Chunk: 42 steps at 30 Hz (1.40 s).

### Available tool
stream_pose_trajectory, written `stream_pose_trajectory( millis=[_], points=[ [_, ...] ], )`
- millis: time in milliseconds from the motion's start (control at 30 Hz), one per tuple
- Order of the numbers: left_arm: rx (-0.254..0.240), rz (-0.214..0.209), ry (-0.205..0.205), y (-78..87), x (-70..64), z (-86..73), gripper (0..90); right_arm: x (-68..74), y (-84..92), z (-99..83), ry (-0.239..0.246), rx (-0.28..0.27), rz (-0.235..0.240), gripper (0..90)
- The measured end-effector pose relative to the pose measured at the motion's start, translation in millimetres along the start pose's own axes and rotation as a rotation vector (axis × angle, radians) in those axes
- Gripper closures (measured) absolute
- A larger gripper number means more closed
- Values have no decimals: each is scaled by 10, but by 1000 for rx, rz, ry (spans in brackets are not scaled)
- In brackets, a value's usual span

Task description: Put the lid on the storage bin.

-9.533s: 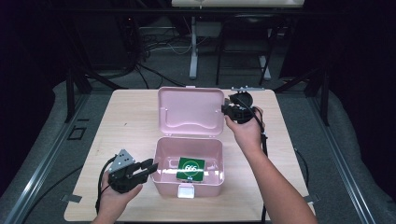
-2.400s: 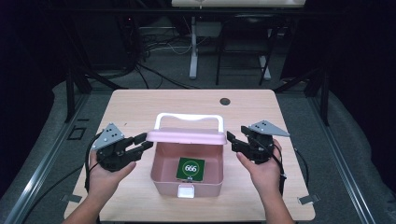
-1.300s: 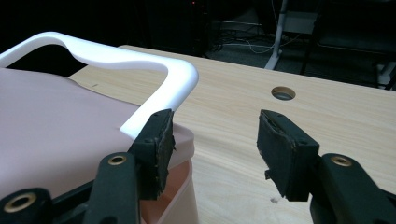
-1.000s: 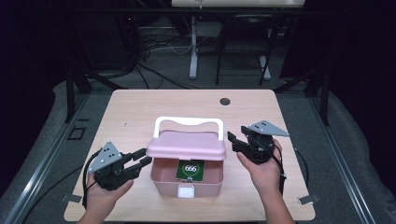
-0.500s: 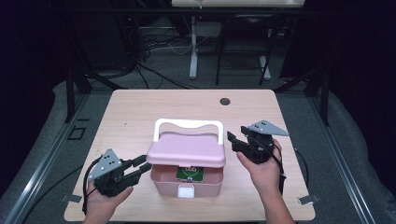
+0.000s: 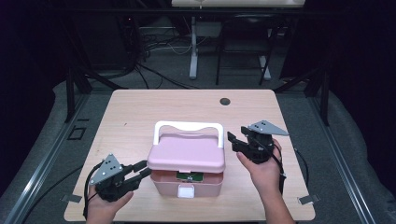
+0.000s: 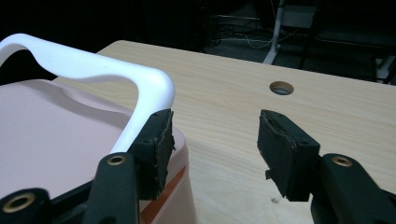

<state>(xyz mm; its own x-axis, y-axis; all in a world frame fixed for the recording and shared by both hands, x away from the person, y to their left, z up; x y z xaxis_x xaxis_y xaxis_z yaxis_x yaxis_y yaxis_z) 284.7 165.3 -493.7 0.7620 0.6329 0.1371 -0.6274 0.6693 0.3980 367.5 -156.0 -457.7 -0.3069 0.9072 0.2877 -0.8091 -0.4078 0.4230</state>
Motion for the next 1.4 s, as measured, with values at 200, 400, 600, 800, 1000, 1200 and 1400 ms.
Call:
stream_pose_trajectory(
  millis=[200,400,600,800,1000,1200,1400],
  points=[
    [21,-2,4,4,-1,-85,682,-3,-4,-7,-6,5,2,448],
    [38,-7,13,-8,-23,-168,684,-1,-6,-9,-6,5,2,447],
    [51,-15,17,-17,-43,-225,686,-2,-12,-10,-8,5,4,446],
    [66,-17,20,-23,-57,-280,688,0,-15,-15,-6,6,4,445],
    [85,-20,20,-19,-54,-339,688,2,-13,-13,-7,5,5,445],
    [107,-7,34,-25,-17,-410,690,-4,-8,-7,-6,-2,3,445],
    [92,5,61,-5,41,-417,681,-9,-9,-7,-8,-1,3,443]
  ],
)
Point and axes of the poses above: each handheld gripper's, and its own axes: y roughly backward along the jaws, z roughly out of its top, x roughly to its left, the point moved 7 cm from there along -y, roughly forward along the jaws, and after that the axes turned 13 degrees about -y, right-handed, at the moved point
